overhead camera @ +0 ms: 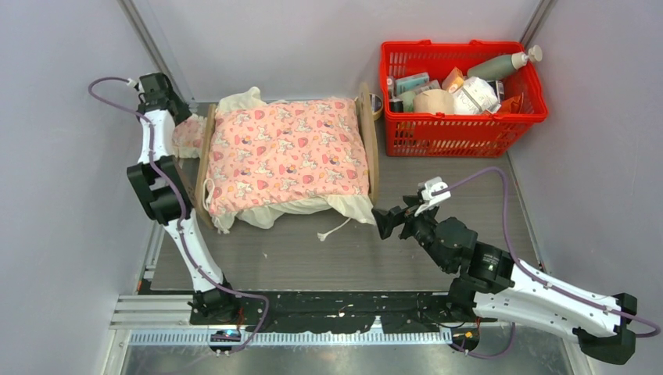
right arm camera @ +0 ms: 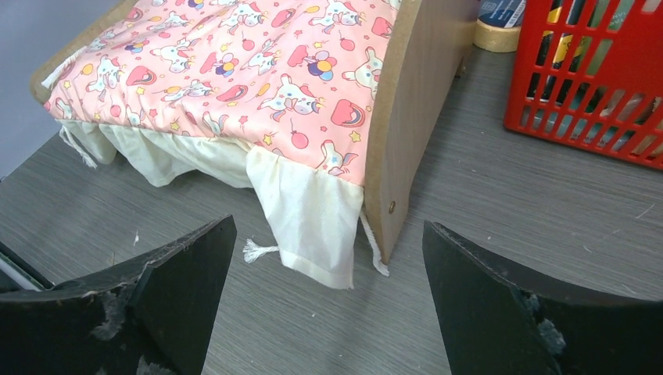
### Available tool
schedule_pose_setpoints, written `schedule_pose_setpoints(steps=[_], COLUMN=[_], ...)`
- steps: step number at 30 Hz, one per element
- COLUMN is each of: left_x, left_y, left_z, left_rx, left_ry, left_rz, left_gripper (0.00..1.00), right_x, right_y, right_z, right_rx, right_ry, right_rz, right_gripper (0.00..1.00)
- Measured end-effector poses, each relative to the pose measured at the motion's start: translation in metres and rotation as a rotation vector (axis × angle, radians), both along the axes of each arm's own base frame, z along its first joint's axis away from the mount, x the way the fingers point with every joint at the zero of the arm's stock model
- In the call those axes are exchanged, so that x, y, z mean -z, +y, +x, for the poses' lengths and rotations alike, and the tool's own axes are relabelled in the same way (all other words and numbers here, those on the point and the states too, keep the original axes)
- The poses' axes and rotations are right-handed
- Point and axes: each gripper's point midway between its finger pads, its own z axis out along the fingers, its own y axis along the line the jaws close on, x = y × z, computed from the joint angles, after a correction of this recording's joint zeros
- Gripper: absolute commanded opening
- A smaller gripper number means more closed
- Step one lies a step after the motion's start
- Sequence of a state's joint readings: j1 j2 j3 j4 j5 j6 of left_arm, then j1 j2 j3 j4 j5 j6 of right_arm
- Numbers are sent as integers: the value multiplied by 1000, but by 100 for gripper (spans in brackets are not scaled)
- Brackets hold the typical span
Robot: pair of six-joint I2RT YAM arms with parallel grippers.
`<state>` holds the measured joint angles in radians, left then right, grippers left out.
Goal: Set up the pet bed
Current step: Pick up the pillow from the corner of the board.
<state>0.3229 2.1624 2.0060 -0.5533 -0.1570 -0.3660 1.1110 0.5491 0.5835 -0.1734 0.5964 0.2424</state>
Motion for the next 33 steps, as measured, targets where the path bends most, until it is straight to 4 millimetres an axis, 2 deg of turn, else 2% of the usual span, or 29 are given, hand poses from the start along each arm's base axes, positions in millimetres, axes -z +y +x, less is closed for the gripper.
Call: schedule_pose_setpoints(steps=[5,8,9,11,12,13,14,19,21,24,27,30,32,33], left_x=[16,42,53,75,83,90,95,91,86,61,4,-77,-134,-155], left_y=[16,15,12,5,3,2,1,-5,-11,-23,-31,-48,-71,-82], left_z=[29,34,33,29,29,29,30,32,24,9,-1,-17,-35,-43], left_rx=[-65,-80,-78,-80,-82,-81,-83,-54,-37,7,65,128,191,223], left_ry=[-48,-39,-28,3,10,17,20,-11,-16,-16,-73,-184,-275,-313], left_rz=[-70,-157,-183,-250,-273,-294,-317,-396,-399,-349,-241,-62,61,103], left_gripper=[55,55,51,42,30,10,0,0,0,0,0,0,0,0], right_x=[5,6,7,8,7,4,1,-24,-33,-45,-58,-60,-58,-58], right_y=[12,22,25,29,31,32,34,33,30,23,16,11,8,7], right_z=[6,10,11,14,14,15,16,15,13,9,5,2,0,0], right_rx=[-1,-9,-11,-15,-17,-19,-21,-26,-28,-26,-24,-21,-21,-21], right_ry=[21,30,31,32,30,28,23,-6,-19,-34,-51,-54,-51,-51], right_rz=[-50,-80,-90,-113,-119,-121,-119,-70,-39,11,66,98,112,118], right_gripper=[96,95,95,95,95,95,95,96,95,96,95,95,96,96])
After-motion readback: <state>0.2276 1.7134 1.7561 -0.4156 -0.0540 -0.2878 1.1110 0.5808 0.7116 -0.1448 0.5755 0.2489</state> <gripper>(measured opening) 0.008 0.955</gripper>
